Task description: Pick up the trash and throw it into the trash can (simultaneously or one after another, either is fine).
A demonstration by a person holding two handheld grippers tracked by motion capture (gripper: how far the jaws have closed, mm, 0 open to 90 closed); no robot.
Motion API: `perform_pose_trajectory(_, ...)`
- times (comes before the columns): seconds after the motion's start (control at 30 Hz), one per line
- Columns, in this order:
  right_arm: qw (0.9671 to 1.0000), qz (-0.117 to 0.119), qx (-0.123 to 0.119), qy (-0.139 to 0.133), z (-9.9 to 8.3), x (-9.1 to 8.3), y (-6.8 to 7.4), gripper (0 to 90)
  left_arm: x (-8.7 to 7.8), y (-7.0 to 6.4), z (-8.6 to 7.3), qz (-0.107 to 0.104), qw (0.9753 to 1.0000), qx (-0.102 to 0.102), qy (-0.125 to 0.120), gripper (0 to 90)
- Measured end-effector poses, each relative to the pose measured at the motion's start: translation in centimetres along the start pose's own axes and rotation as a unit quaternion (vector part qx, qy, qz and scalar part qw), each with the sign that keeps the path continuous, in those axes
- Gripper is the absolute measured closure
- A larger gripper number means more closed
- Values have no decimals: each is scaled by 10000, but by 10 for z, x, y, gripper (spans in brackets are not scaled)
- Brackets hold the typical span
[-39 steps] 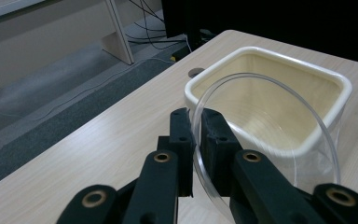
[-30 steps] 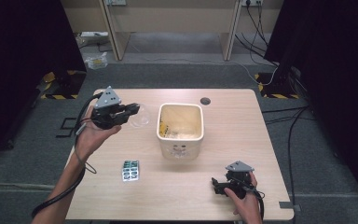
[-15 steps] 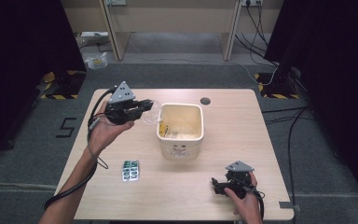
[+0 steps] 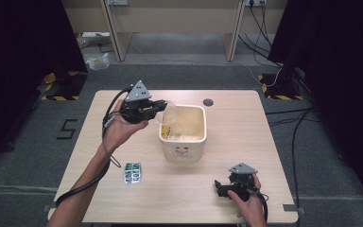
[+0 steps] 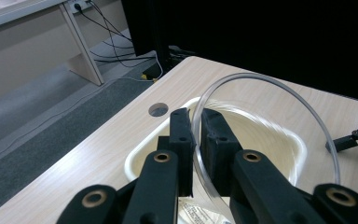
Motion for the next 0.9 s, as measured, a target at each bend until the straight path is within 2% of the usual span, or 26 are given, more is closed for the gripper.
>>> perform_pose_trajectory(0.17, 10000, 3, -8, -1, 0, 0, 0, 3, 13, -4, -2, -104, 9999, -46, 73, 829)
perform_pose_trajectory(0.4, 10000, 7, -4, 9, 0, 0, 0, 3, 32, -10, -11, -230, 9993, -63, 294, 827)
perform_pose_trajectory(0.63, 10000, 7, -10, -1, 0, 0, 0, 3, 54, -15, -26, -328, 9977, -83, 591, 823)
perform_pose_trajectory(0.9, 10000, 8, -9, 0, 0, 0, 0, 3, 69, -17, -39, -393, 9956, -88, 851, 818)
Point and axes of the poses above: each handheld gripper's, and its own axes: x roughly forward along the jaws, z roughly out of its top, y roughly to its left, the point moved 10 cm from there along x, roughly forward along the jaws, and after that the axes turned 2 degrees about y, right-handed, at the moved point
